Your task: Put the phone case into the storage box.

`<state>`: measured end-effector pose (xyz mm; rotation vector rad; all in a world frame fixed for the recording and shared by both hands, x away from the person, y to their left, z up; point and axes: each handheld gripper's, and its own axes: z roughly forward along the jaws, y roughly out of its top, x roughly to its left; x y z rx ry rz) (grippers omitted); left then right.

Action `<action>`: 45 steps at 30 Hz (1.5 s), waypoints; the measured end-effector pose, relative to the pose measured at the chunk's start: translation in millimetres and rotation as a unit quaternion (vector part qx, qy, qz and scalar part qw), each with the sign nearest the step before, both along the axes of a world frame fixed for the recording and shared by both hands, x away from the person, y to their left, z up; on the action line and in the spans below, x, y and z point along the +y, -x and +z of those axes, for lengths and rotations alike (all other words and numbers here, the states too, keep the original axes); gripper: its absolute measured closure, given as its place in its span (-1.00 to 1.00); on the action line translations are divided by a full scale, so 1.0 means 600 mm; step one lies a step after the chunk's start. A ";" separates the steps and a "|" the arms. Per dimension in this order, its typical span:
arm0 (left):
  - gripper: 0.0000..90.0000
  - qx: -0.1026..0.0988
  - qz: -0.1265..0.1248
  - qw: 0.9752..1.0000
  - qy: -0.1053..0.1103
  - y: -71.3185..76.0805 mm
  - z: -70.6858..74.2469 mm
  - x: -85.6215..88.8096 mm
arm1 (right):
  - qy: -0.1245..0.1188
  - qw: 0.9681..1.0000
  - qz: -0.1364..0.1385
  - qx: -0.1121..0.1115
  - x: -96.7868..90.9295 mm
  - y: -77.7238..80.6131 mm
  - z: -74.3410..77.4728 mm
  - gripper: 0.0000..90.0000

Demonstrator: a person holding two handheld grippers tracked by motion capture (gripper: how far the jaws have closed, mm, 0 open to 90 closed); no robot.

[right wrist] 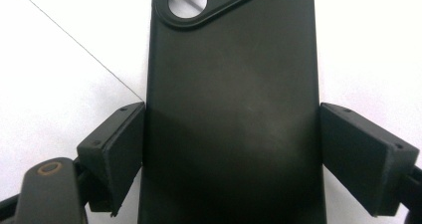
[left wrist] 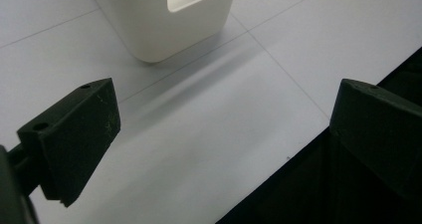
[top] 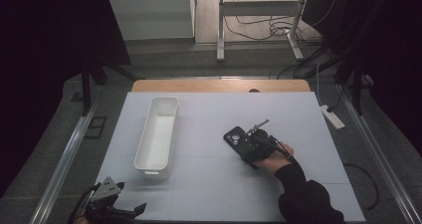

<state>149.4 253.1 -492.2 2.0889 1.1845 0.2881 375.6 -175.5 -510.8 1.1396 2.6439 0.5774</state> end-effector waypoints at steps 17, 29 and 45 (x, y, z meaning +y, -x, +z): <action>-1.00 0.004 0.003 1.000 0.006 -0.001 0.006 0.002 | -0.016 0.999 0.029 -0.022 -0.001 0.019 0.021 -0.66; -1.00 -0.029 -0.003 0.999 0.018 -0.004 0.021 -0.005 | -0.043 0.997 0.050 -0.039 -0.006 0.039 0.043 -0.66; -1.00 -0.070 -0.040 0.996 0.045 -0.033 0.061 -0.032 | -0.095 0.992 0.073 -0.048 -0.033 0.076 0.074 -0.66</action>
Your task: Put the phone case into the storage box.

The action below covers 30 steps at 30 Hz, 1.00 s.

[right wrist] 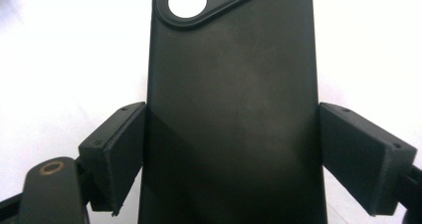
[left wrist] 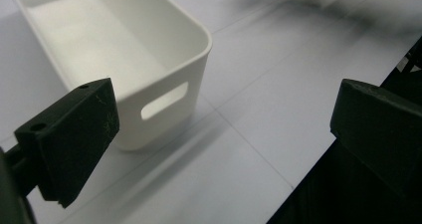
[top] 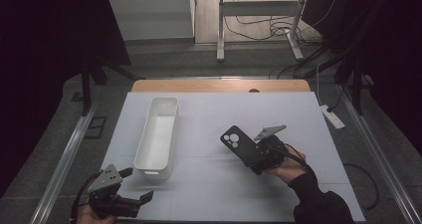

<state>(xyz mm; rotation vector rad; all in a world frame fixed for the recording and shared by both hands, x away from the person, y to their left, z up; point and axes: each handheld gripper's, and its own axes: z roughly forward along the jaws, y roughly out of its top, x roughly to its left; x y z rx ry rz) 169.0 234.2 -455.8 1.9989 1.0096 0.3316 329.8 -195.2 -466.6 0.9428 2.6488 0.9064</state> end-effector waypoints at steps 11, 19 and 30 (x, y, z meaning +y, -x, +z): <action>-1.00 -0.020 -0.055 0.998 0.000 -0.034 0.019 -0.025 | -0.033 0.999 0.027 -0.008 -0.014 0.031 0.017 -0.66; -1.00 -0.023 -0.092 0.995 0.012 -0.062 0.025 -0.042 | -0.061 0.997 0.046 -0.014 -0.031 0.053 0.027 -0.66; -1.00 -0.029 -0.120 0.992 0.027 -0.089 0.030 -0.060 | -0.088 0.995 0.052 -0.011 -0.054 0.078 0.034 -0.66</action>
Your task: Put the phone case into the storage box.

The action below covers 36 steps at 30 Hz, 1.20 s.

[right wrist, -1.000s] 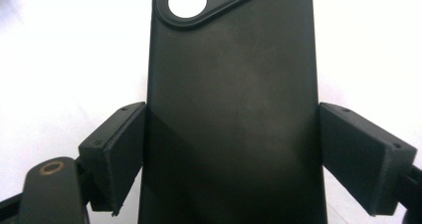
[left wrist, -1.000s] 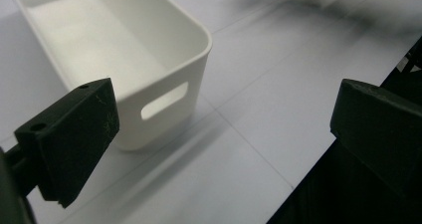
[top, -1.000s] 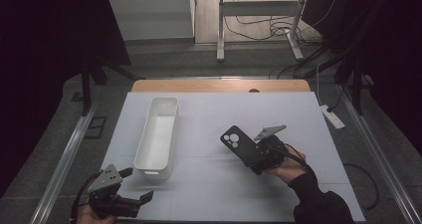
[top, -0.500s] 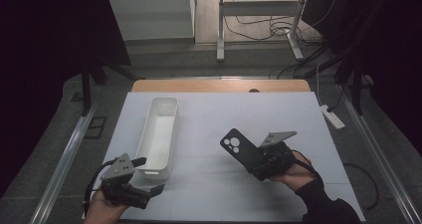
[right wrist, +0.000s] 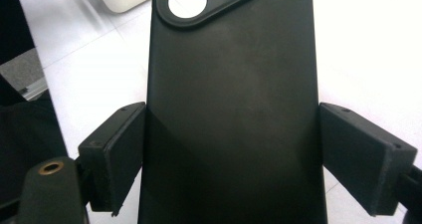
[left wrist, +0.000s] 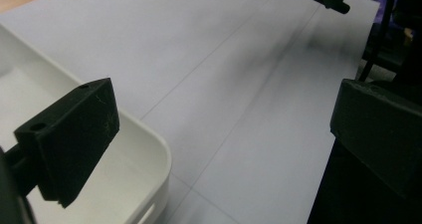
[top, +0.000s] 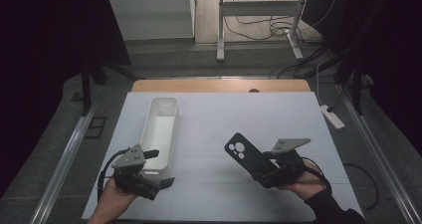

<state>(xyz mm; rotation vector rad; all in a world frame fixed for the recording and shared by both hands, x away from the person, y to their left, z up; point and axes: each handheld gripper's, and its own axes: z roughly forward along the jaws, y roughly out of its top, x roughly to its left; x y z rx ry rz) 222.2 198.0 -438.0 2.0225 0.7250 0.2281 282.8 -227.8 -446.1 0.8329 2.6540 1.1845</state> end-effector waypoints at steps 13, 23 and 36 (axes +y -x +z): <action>-1.00 -0.006 -0.026 1.000 -0.003 -0.027 0.001 -0.028 | -0.017 1.000 0.007 0.004 -0.022 0.022 0.003 -0.66; -1.00 -0.019 -0.049 0.999 0.002 -0.039 0.013 -0.047 | -0.033 0.999 0.018 0.006 -0.030 0.035 0.009 -0.66; -1.00 -0.019 -0.084 0.996 0.005 -0.062 0.014 -0.088 | -0.047 0.998 0.040 -0.001 -0.024 0.047 0.014 -0.66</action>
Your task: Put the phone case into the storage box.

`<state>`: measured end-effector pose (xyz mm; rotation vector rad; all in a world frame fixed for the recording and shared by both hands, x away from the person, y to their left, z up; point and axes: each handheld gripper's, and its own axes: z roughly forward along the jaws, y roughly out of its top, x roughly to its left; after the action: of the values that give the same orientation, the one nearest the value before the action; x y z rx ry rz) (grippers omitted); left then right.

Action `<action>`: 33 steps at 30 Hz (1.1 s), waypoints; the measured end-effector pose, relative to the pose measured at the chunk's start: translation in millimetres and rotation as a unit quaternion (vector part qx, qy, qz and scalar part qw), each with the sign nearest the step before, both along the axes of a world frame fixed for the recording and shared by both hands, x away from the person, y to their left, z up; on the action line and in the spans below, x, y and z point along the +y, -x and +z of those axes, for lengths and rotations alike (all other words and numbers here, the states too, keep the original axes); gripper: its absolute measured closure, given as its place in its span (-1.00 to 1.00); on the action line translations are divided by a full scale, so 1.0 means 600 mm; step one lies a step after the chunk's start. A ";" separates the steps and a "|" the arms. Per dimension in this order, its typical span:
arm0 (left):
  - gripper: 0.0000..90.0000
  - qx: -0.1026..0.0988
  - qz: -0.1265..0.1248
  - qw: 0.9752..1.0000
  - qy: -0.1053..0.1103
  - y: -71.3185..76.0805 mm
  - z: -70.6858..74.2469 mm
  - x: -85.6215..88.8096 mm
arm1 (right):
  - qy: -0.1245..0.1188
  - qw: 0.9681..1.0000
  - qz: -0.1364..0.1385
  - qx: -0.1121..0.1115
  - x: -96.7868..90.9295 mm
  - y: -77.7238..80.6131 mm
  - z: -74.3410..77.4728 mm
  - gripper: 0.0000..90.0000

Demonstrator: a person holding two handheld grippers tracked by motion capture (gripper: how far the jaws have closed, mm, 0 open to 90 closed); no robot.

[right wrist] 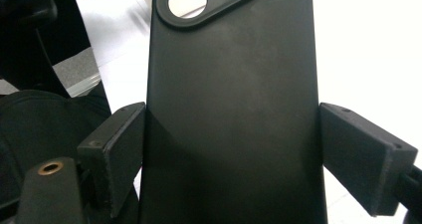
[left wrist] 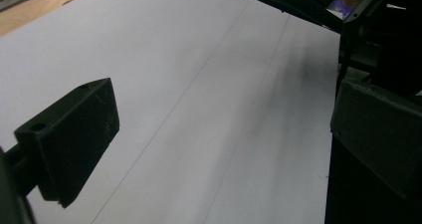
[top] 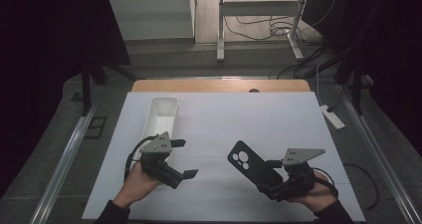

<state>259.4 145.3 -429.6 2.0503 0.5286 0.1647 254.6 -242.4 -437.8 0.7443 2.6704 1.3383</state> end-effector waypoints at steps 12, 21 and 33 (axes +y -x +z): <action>-1.00 0.011 -0.043 0.998 0.036 0.005 -0.004 -0.018 | -0.010 0.999 0.043 -0.006 0.026 0.009 0.002 -0.67; -1.00 0.006 -0.064 0.997 0.048 0.009 -0.008 -0.017 | -0.024 0.997 0.073 -0.002 0.047 0.013 0.004 -0.67; -1.00 0.002 -0.114 0.992 0.054 0.010 -0.014 -0.023 | -0.033 0.994 0.107 0.002 0.076 0.012 0.005 -0.67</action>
<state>253.4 131.3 -438.2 1.9882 0.2968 -0.0041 247.6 -196.8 -434.8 0.4773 2.7876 1.4797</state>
